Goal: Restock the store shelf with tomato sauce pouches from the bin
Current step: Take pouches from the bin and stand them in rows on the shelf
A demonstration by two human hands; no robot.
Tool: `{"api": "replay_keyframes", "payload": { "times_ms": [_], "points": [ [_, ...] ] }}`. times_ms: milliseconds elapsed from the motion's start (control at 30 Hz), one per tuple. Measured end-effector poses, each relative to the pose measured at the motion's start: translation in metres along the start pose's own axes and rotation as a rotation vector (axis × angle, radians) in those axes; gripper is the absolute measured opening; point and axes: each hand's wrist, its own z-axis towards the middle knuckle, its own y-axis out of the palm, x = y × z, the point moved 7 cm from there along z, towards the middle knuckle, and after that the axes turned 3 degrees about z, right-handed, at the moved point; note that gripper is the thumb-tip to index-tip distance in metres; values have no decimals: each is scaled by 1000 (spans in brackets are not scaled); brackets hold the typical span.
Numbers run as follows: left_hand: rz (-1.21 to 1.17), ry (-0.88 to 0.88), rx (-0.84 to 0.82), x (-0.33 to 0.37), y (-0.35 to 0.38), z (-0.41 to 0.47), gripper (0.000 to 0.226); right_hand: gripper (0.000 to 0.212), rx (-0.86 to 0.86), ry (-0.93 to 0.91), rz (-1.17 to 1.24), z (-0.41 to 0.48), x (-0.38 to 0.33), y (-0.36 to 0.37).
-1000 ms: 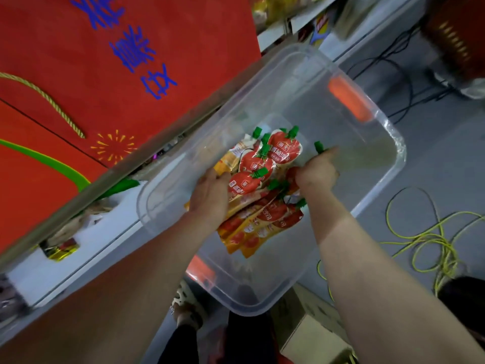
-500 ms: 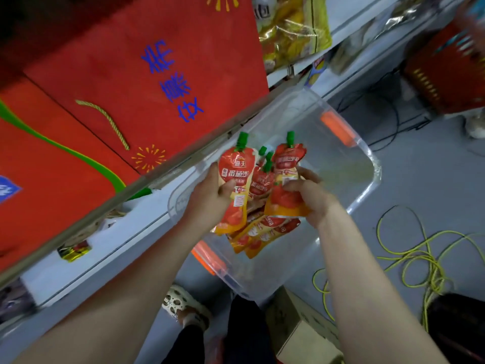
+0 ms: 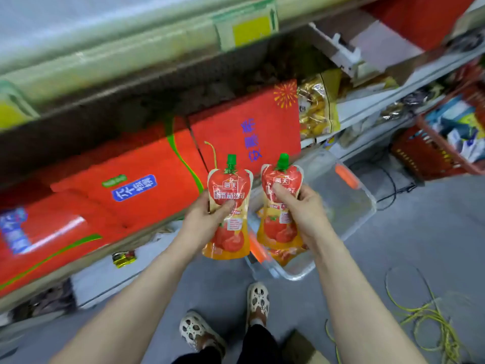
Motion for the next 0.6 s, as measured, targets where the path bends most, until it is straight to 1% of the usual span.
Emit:
{"api": "replay_keyframes", "payload": {
  "times_ms": [67,133,233,333,400,500,600],
  "points": [
    [-26,55,27,16,-32,-20,19,21,-14,-73,-34,-24,-21,30],
    [-48,117,52,33,-65,-42,19,19,-52,-129,-33,-50,-40,63],
    [-80,212,84,60,-115,-76,29,17,-127,-243,-81,-86,-68,113],
    [-83,321,141,93,-161,-106,37,16,-179,-376,-62,-123,-106,157],
    [-92,367,189,115,-189,-123,37,16,-250,-455,-45,-146,-133,186],
    [-148,411,262,142,-230,-144,30,11,-350,-496,-6,-174,-170,225],
    [-205,452,340,163,-270,-161,30,8,-438,-522,25,-196,-205,263]
  ]
}}
